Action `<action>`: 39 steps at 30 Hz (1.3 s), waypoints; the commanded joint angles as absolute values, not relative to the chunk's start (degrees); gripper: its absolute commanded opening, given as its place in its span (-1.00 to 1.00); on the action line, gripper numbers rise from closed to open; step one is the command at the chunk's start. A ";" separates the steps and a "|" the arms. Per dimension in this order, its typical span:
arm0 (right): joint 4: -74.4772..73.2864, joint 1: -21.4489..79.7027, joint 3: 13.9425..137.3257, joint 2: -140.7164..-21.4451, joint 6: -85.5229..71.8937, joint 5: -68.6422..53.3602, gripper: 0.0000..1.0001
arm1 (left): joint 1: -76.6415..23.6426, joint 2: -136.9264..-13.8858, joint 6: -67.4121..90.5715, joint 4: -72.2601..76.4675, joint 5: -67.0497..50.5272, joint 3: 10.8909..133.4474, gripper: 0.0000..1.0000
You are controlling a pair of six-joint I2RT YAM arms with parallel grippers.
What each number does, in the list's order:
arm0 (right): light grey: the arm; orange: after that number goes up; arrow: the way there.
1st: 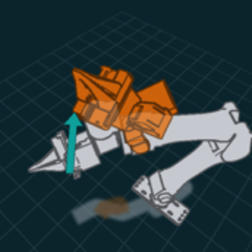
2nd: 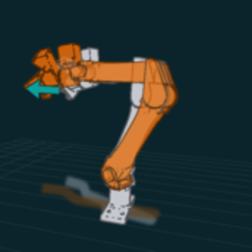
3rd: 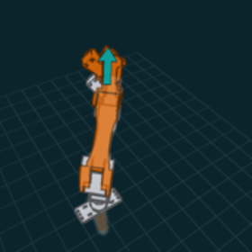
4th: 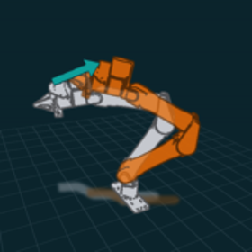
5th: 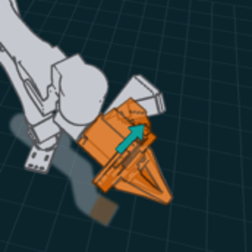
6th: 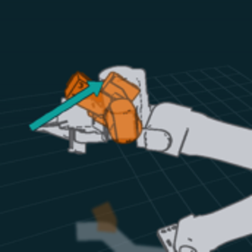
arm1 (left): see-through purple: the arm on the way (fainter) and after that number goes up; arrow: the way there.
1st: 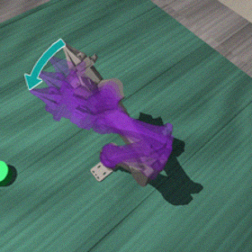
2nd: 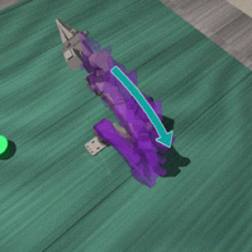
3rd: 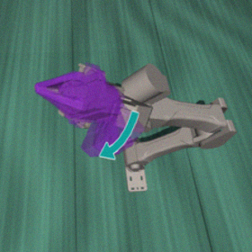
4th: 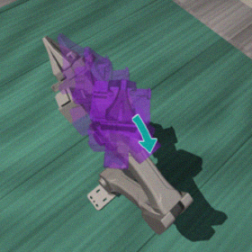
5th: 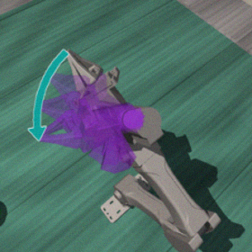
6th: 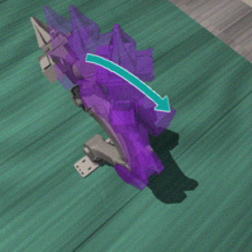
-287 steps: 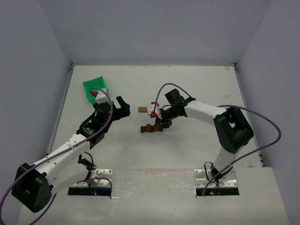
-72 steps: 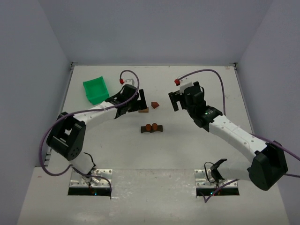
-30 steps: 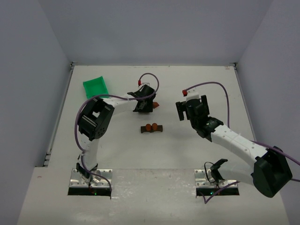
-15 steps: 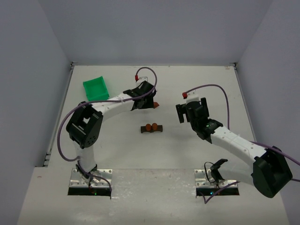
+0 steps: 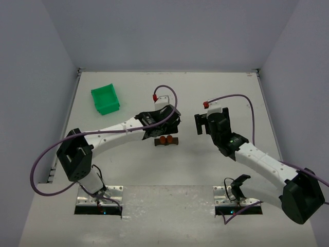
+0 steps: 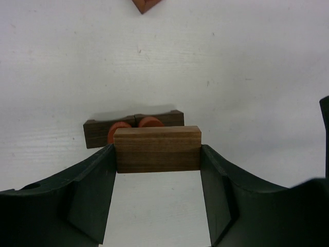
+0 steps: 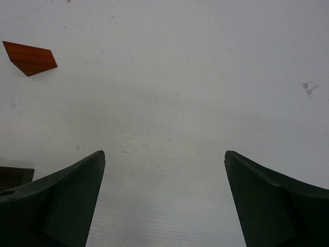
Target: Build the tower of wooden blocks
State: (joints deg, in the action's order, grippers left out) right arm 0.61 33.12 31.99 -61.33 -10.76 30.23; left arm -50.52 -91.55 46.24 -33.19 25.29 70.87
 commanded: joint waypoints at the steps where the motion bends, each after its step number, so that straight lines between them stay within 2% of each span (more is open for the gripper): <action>1: 2.67 33.13 31.67 -59.65 -12.21 30.26 0.97 | -52.67 -90.83 51.99 -37.19 27.13 71.22 -0.59; 11: 2.55 33.12 30.87 -57.94 -12.55 30.41 0.97 | -55.90 -95.01 56.07 -44.15 31.60 74.03 -0.59; 17: 2.37 33.13 30.89 -57.92 -12.74 30.32 0.97 | -55.86 -97.77 54.28 -44.05 32.01 76.11 -0.58; 27: 2.29 33.13 31.03 -58.36 -12.57 30.67 0.97 | -55.72 -98.88 49.75 -40.87 32.25 76.64 -0.39; 39: 2.29 33.13 31.11 -58.80 -12.57 30.85 0.97 | -54.32 -100.46 49.31 -39.30 31.09 75.85 -0.37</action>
State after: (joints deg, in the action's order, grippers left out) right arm 0.80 33.12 30.76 -58.92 -11.97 29.82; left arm -55.08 -100.43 49.99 -41.92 31.03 74.94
